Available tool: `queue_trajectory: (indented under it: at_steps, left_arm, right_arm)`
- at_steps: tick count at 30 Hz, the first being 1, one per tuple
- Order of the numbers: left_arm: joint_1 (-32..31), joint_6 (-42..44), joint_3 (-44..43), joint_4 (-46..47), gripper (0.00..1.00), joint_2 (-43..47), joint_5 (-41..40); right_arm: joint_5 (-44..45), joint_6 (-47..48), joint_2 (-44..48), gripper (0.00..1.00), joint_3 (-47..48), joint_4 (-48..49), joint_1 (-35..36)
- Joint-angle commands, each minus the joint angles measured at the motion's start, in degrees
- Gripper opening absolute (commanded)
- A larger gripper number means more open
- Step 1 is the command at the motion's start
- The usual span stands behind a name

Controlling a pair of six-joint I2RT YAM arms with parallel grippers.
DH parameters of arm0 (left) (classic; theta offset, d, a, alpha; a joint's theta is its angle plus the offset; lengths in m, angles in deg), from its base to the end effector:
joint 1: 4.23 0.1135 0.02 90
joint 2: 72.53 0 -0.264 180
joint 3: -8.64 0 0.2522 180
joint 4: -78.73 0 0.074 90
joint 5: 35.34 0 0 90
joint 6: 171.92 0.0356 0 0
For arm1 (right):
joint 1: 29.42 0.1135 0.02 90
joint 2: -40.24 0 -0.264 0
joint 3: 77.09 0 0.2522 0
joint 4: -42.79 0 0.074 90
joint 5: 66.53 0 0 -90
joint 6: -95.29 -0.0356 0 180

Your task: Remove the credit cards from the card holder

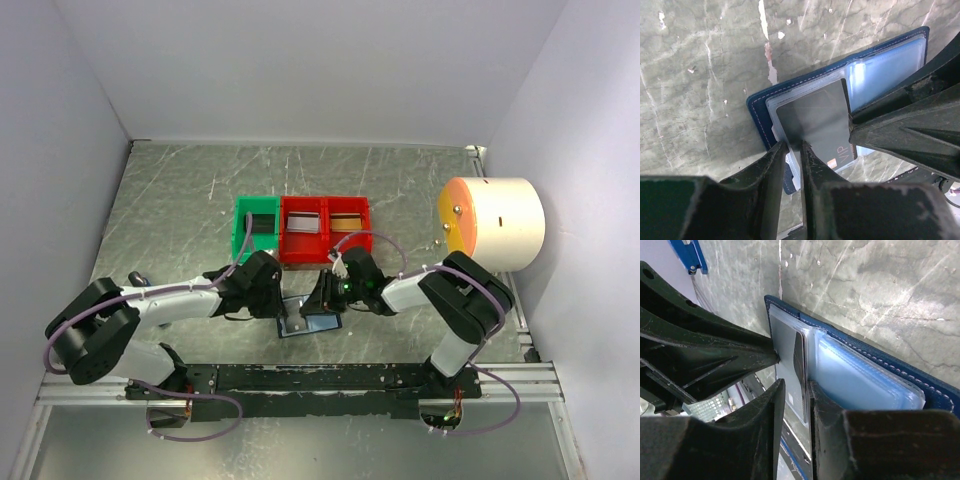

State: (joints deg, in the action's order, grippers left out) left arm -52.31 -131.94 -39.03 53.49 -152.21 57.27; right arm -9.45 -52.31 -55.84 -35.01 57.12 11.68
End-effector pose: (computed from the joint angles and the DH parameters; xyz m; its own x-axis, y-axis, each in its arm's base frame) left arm 0.1630 -0.1840 0.1474 -0.9432 -0.0953 -0.3182 0.0576 0.8966 -0.4391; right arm 0.1954 0.1961 0.1057 -0.9898 0.0770 -0.1195 -0.0584 0.5459 0.8358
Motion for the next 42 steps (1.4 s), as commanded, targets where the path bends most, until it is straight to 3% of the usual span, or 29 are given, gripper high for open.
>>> queue_trajectory:
  at_steps: [1,8,14,23,35,42]
  left_arm:
    - [-1.3,-1.2,2.4,-1.7,0.26,-2.4,-3.7]
    - [-2.4,-1.1,2.4,-1.2,0.14,-2.8,-4.2]
    - [-3.5,-1.4,2.5,-1.3,0.07,-2.8,-4.9]
    - [-3.7,-2.3,3.5,-2.5,0.07,1.8,-6.7]
    - [-3.6,-1.7,3.5,-2.7,0.07,2.5,-6.8]
    - [-3.6,-0.9,-0.7,-5.7,0.27,5.2,-8.0]
  right_arm:
    - [-0.7,-0.4,-1.7,0.26,1.2,2.1,1.0]
    - [-0.6,-2.0,-3.7,0.26,0.8,4.8,2.6]
    - [-0.3,-5.3,-1.7,0.00,-1.1,9.2,2.7]
    - [3.3,-2.9,5.0,0.00,-3.1,1.2,0.9]
    - [4.4,0.1,6.6,0.00,-3.7,-3.5,0.1]
    - [3.8,0.8,5.9,0.15,-2.8,-3.0,0.2]
